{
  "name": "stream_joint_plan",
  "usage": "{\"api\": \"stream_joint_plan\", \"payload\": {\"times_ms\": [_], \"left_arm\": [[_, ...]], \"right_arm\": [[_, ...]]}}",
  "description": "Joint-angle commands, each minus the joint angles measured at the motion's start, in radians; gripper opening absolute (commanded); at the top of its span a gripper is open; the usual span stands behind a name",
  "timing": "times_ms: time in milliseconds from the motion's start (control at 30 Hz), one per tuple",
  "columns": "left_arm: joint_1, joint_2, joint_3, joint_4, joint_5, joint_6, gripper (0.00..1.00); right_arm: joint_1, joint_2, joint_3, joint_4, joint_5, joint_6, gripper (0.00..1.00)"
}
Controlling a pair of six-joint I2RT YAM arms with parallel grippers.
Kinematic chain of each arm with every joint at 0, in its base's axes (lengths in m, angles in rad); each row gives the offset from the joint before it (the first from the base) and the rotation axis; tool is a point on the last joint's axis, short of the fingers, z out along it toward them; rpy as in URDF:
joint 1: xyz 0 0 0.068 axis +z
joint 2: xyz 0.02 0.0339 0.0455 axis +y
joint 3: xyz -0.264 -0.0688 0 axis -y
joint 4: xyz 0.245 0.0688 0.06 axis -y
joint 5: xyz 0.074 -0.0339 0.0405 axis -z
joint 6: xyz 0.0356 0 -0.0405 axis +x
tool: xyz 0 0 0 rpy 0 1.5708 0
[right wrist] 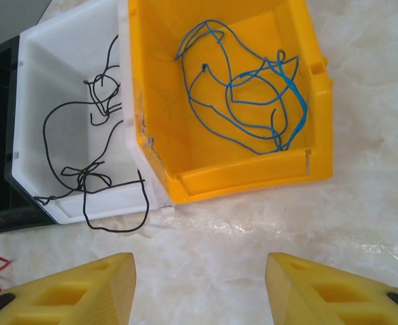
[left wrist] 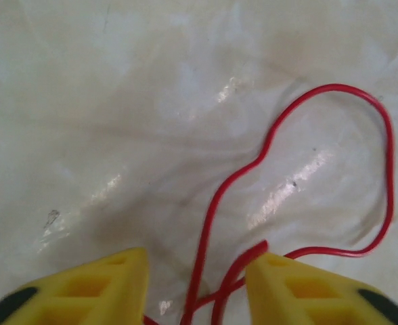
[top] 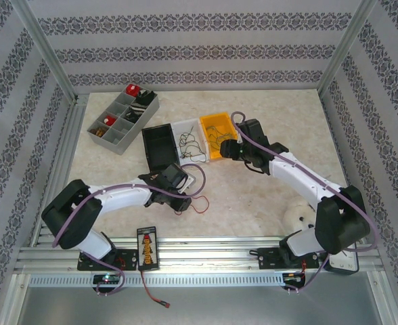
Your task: Untangle the cables
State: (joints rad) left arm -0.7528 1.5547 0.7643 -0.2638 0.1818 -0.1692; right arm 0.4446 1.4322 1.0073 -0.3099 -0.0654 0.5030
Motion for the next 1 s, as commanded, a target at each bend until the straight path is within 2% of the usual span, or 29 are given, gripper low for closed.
{"api": "stream_joint_plan", "payload": {"times_ms": [0,100,300,433,533,700,800,967], "left_arm": [[-0.011,0.021,0.041,0.035,-0.005,0.011,0.24],[-0.01,-0.027,0.053,0.061,-0.04,-0.019,0.0],[0.012,-0.25,0.061,0.15,-0.222,-0.109,0.0],[0.097,-0.316,0.128,0.084,-0.402,-0.242,0.0],[0.173,-0.315,0.163,0.039,-0.466,-0.359,0.0],[0.303,-0.275,0.138,0.079,-0.453,-0.581,0.0],[0.329,-0.233,0.137,0.101,-0.492,-0.656,0.0],[0.332,-0.133,0.208,0.102,-0.553,-0.69,0.0]], "right_arm": [[-0.006,-0.032,-0.016,0.005,-0.004,0.021,0.54],[-0.007,-0.038,-0.024,0.006,0.006,0.023,0.54],[-0.011,-0.041,-0.038,0.008,0.016,0.025,0.54],[-0.011,-0.035,-0.041,0.011,0.012,0.027,0.54],[-0.01,-0.027,-0.037,0.013,0.003,0.03,0.53],[-0.01,-0.021,-0.028,0.012,-0.004,0.029,0.53],[-0.012,-0.023,-0.025,0.007,-0.007,0.022,0.53],[-0.01,-0.031,-0.031,-0.001,-0.005,0.013,0.53]]}}
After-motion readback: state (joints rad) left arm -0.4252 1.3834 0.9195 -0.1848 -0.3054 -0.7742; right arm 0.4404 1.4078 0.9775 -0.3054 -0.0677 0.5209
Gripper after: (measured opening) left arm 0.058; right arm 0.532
